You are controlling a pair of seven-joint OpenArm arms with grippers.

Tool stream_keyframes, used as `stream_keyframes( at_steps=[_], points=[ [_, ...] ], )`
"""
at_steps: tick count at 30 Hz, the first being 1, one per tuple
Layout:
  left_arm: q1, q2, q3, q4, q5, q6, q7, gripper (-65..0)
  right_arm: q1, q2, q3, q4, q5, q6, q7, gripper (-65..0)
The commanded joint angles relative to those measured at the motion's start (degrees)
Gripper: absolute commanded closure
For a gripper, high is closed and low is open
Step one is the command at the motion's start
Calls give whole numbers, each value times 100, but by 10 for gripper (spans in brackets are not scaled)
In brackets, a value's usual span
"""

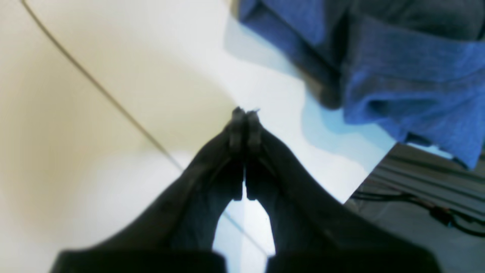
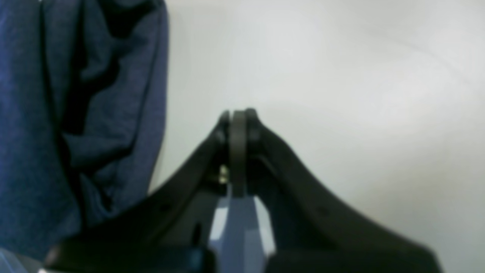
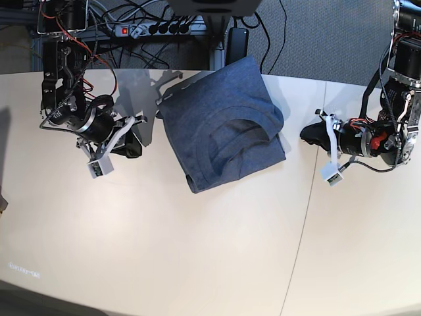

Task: Fold the T-shirt properly
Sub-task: 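Pat the folded shirt's sides flat with both grippers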

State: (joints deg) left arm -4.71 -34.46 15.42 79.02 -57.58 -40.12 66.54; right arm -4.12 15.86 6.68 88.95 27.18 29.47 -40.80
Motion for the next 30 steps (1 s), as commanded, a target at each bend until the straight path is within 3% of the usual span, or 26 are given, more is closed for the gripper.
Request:
stream_keyframes(
  at_steps=[1, 9, 20, 30],
  points=[
    [85, -70, -2, 39, 114, 12, 138, 0, 79, 63, 33, 46, 63, 232, 138, 0],
    [365, 295, 0, 39, 146, 12, -76, 0, 74, 20, -37, -107, 415, 238, 131, 0],
    [-431, 1102, 0, 39, 1283, 12, -367, 0, -11, -511, -225, -107, 382, 245, 22, 0],
    [-1141, 1211, 0, 39, 1650, 12, -721, 0, -551, -765, -225, -105, 396, 245, 48, 0]
  ],
)
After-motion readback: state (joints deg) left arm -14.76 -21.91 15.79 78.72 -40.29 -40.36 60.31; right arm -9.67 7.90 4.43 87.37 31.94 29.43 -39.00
